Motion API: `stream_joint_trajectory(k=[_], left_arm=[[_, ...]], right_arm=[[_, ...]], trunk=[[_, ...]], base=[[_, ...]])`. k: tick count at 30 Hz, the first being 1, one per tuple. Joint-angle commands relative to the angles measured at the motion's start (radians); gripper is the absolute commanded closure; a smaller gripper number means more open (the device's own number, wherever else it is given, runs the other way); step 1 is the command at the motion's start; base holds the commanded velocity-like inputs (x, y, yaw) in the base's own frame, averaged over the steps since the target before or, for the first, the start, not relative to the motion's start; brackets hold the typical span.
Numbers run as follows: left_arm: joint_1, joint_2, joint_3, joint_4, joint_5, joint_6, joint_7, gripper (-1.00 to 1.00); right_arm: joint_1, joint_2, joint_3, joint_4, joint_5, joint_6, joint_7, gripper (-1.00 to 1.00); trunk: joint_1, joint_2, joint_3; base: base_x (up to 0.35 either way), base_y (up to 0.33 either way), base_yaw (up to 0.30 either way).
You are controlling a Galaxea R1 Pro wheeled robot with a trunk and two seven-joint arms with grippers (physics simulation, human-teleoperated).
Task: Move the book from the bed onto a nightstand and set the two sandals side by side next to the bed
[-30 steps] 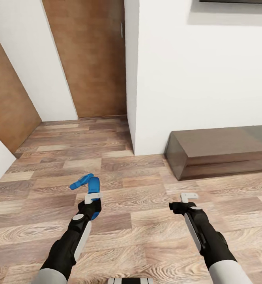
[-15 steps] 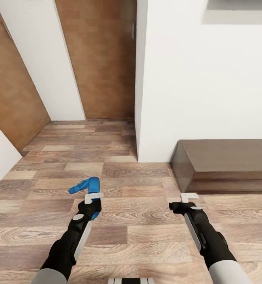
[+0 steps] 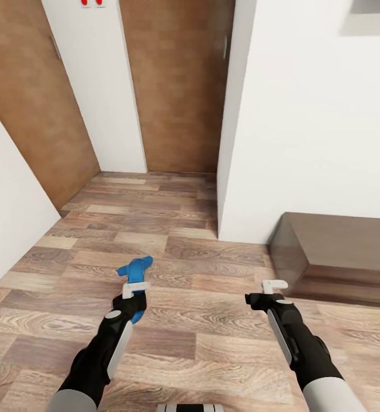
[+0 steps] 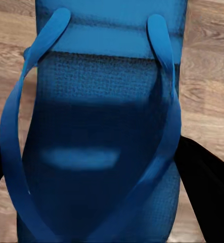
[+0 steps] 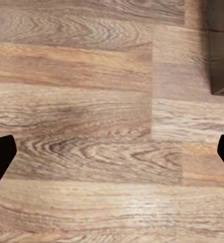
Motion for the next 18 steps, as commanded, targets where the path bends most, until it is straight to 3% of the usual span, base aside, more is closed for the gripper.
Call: stream_joint_trajectory(k=[1, 3, 6, 12, 18], left_arm=[[-0.001, 0.000, -0.002, -0.002, 0.003, 0.026, 0.008, 1.00], [-0.001, 0.000, -0.001, -0.013, 0.002, 0.095, 0.010, 1.00], [-0.001, 0.000, 0.002, -0.037, 0.000, 0.131, 0.011, 1.00], [-0.001, 0.000, 0.000, -0.057, 0.000, 0.147, 0.012, 1.00], [-0.001, 0.000, 0.000, -0.058, 0.000, 0.148, 0.013, 1.00]], right_arm=[[0.000, 0.000, 0.001, -0.002, 0.001, 0.006, -0.003, -1.00], [0.000, 0.000, 0.001, -0.002, 0.002, 0.005, -0.003, -1.00], [0.000, 0.000, 0.001, -0.002, 0.003, 0.005, -0.003, -1.00], [0.000, 0.000, 0.001, -0.002, 0.003, 0.005, -0.003, -1.00], [0.001, 0.000, 0.002, -0.002, 0.003, 0.005, -0.003, -1.00]], trunk=[[0.000, 0.000, 0.000], [0.000, 0.000, 0.001], [0.000, 0.000, 0.002], [0.000, 0.000, 0.005], [0.000, 0.000, 0.008]], base=[[0.001, -0.001, 0.266], [0.001, -0.001, 0.266], [0.000, 0.000, 0.266], [0.000, 0.000, 0.266], [0.261, -0.001, 0.266]])
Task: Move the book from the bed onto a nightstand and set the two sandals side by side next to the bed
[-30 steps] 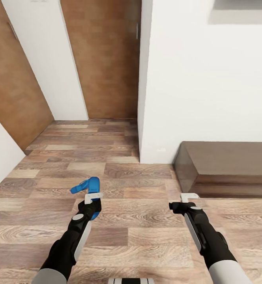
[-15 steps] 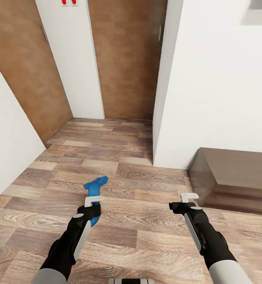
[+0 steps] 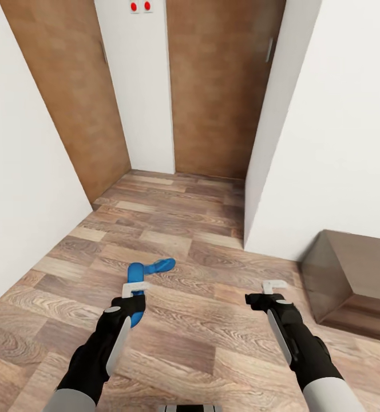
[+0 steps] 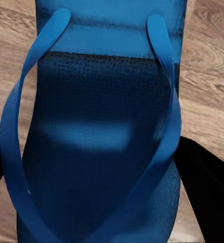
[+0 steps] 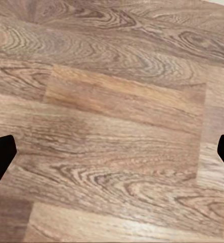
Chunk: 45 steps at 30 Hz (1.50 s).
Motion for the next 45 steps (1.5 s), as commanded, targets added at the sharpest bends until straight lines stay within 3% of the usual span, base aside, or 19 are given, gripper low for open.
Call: stream_joint_trajectory(k=[1, 45], left_arm=[[-0.001, 0.000, -0.002, -0.001, 0.004, 0.005, 0.007, 1.00], [0.000, -0.003, -0.014, 0.002, -0.005, 0.002, 0.010, 1.00]], right_arm=[[0.000, 0.000, 0.001, -0.002, 0.001, 0.006, -0.002, -1.00], [-0.001, 0.000, 0.001, 0.000, 0.000, 0.007, -0.004, -1.00]], trunk=[[0.000, 0.000, 0.000], [0.000, 0.000, 0.015]], base=[[0.316, -0.013, 0.266], [0.317, -0.098, 0.240]])
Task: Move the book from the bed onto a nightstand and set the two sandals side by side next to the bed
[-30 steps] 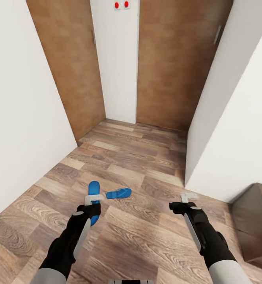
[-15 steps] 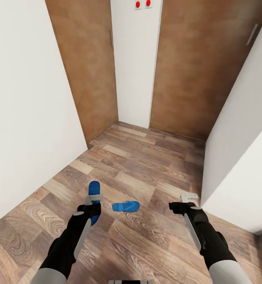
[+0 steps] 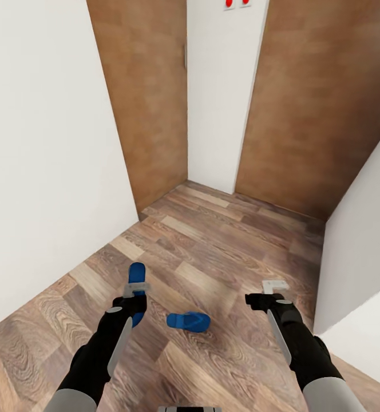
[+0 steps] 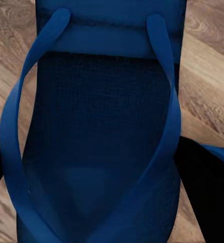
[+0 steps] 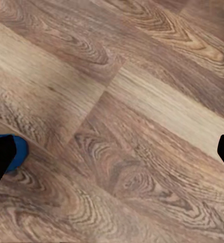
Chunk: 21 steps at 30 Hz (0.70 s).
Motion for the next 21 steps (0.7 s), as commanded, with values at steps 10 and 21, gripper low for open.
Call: stream_joint_trajectory(k=[10, 21], left_arm=[[-0.001, 0.000, -0.002, -0.002, 0.004, 0.006, 0.005, 1.00], [-0.001, 0.000, -0.002, -0.004, 0.003, 0.004, 0.005, 1.00]], right_arm=[[0.000, 0.000, 0.001, -0.001, 0.001, 0.005, -0.002, -1.00], [0.000, 0.000, 0.001, 0.000, 0.001, 0.005, -0.002, -1.00]], trunk=[[0.000, 0.000, 0.005], [0.000, 0.000, 0.012]], base=[[0.278, -0.199, 0.282], [-0.100, -0.152, 0.282]])
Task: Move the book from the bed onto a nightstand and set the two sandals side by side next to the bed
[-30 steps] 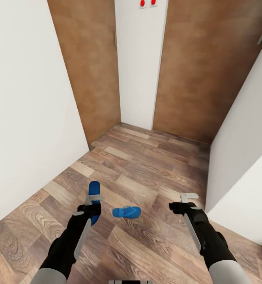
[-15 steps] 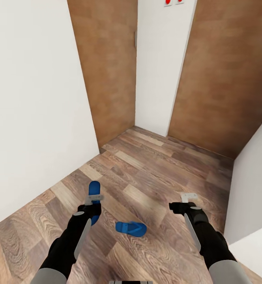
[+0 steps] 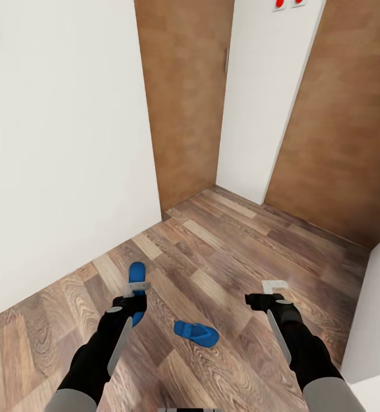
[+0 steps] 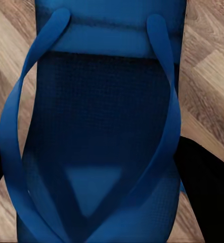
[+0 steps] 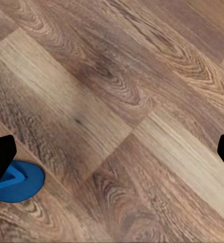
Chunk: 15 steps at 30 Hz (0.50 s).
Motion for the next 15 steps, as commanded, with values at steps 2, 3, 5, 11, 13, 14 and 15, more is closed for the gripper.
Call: stream_joint_trajectory(k=[2, 3, 5, 11, 13, 14, 15], left_arm=[[-0.001, 0.000, -0.003, -0.001, 0.004, 0.005, 0.007, 1.00], [-0.001, 0.000, -0.003, -0.001, 0.004, 0.005, 0.007, 1.00], [-0.001, 0.000, -0.002, -0.001, 0.003, 0.005, 0.006, 1.00], [-0.001, 0.000, -0.002, -0.001, 0.007, 0.007, 0.006, 1.00], [-0.001, 0.000, -0.002, -0.001, 0.007, 0.007, 0.006, 1.00], [-0.001, 0.000, -0.002, -0.001, 0.008, 0.007, 0.006, 1.00], [-0.001, 0.000, -0.002, -0.001, 0.008, 0.007, 0.006, 1.00]], right_arm=[[0.000, 0.000, 0.001, -0.001, 0.001, 0.005, -0.002, -1.00], [0.000, 0.000, 0.001, -0.001, 0.001, 0.005, -0.002, -1.00], [0.000, 0.000, 0.001, -0.001, 0.001, 0.005, -0.002, -1.00], [0.000, 0.000, 0.001, -0.001, 0.001, 0.005, -0.002, -1.00], [0.000, 0.000, 0.001, -0.001, 0.001, 0.005, -0.002, -1.00], [0.000, 0.000, 0.001, -0.001, 0.001, 0.005, -0.002, -1.00], [0.000, 0.000, 0.001, -0.001, 0.001, 0.005, -0.002, -1.00]], trunk=[[0.000, 0.000, 0.000], [0.000, 0.000, 0.001], [0.000, 0.000, 0.002], [0.000, 0.000, 0.006], [0.000, 0.000, 0.007], [0.000, 0.000, 0.008], [0.000, 0.000, 0.008]], base=[[-0.016, -0.278, 0.282], [0.022, -0.281, 0.282], [0.094, -0.232, 0.282], [0.035, -0.067, 0.282], [0.006, -0.012, 0.282], [0.003, -0.007, 0.282], [0.002, -0.004, 0.282]])
